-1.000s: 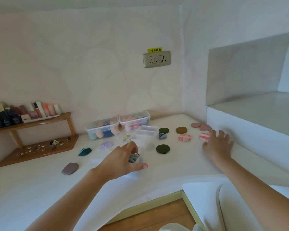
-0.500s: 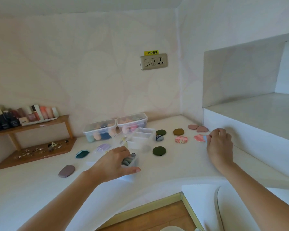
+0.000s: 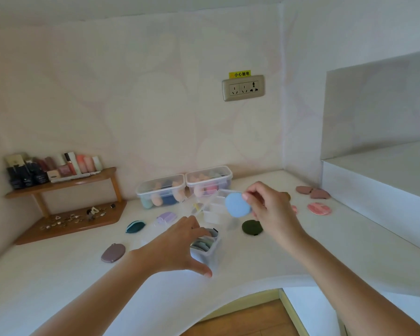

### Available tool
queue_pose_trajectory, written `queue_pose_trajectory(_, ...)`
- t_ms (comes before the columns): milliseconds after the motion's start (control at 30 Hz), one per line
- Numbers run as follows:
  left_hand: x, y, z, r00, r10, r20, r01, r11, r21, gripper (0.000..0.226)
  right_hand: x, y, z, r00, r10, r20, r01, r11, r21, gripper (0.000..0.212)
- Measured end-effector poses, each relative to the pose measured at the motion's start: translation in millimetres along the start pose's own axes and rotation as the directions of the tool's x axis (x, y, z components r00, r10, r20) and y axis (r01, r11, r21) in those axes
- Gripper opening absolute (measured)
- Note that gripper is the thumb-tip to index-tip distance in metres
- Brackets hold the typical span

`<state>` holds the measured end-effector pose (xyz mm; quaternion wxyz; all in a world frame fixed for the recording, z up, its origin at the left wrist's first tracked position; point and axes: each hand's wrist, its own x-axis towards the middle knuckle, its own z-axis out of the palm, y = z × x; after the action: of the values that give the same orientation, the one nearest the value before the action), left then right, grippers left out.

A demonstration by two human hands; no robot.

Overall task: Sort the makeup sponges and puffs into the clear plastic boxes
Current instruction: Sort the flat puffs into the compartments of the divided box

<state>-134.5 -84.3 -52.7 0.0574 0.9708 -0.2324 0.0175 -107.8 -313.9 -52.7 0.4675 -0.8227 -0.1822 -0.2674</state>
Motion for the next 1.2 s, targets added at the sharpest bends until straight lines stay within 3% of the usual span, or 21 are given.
queue_pose_trajectory(133,-2,-4,3,0.998,0.053,-0.023,-0.053,0.998,-0.017,0.079,6,-24,27,0.987,0.024,0.161,-0.026,1.0,0.014,0.007)
queue_pose_trajectory(267,-7,-9,1,0.995,0.064,-0.073,-0.071,0.993,-0.091,0.07,13,-27,44,0.954,0.022,0.299,0.031,0.984,-0.173,0.007)
queue_pose_trajectory(433,-9,-19,3,0.99,0.091,-0.11,-0.095,0.995,-0.033,0.069,15,-29,47,0.926,0.02,0.377,0.092,0.956,-0.277,0.011)
queue_pose_trajectory(667,-10,-19,-3,0.99,0.061,-0.13,-0.061,0.998,0.004,0.074,18,-33,45,0.873,0.03,0.486,0.097,0.968,-0.234,0.01)
queue_pose_trajectory(800,-12,-18,-5,0.98,0.023,-0.199,-0.016,0.999,0.04,0.086,21,-35,47,0.894,0.034,0.447,0.068,0.975,-0.21,0.01)
queue_pose_trajectory(1033,-7,-15,3,0.996,0.003,-0.084,-0.009,0.998,-0.06,0.091,21,-35,50,0.833,0.054,0.55,0.111,0.959,-0.262,0.013)
queue_pose_trajectory(1200,-3,-12,5,0.994,0.004,-0.107,-0.014,0.996,-0.086,0.086,15,-32,46,0.816,0.004,0.579,0.091,0.987,-0.135,0.015)
